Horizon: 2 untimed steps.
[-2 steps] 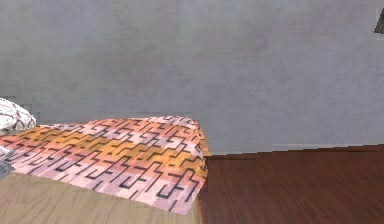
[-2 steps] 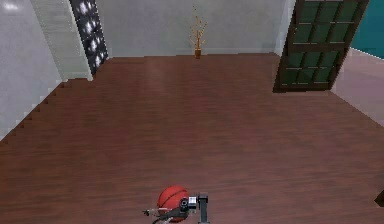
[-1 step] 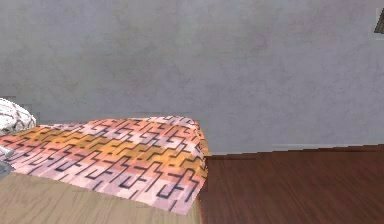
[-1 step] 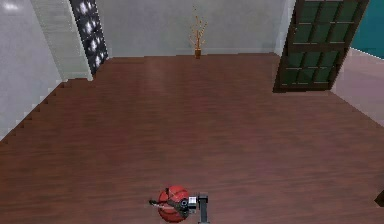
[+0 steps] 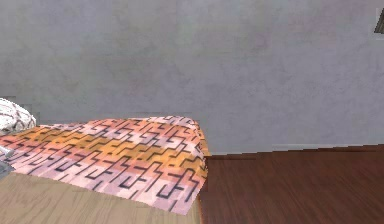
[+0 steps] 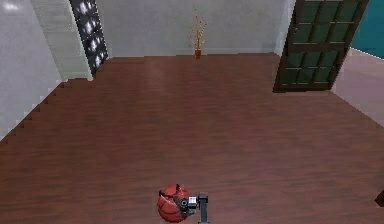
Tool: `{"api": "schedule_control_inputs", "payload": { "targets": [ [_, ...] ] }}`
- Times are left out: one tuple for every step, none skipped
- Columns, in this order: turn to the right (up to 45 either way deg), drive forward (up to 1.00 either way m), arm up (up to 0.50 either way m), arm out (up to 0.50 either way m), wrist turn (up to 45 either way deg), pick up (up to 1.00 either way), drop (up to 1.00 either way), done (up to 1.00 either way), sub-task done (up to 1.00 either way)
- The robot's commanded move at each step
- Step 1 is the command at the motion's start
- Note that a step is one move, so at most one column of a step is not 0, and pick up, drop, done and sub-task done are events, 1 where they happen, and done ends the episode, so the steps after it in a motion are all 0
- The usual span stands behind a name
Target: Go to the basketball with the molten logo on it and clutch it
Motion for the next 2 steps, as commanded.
{"api": "schedule_control_inputs", "payload": {
  "targets": [
    [0.0,0.00,-0.30,0.00,0.0,0.00,0.00,0.00,0.00],
    [0.0,0.00,0.00,0.00,0.0,1.00,0.00,0.00,0.00]
  ]
}}
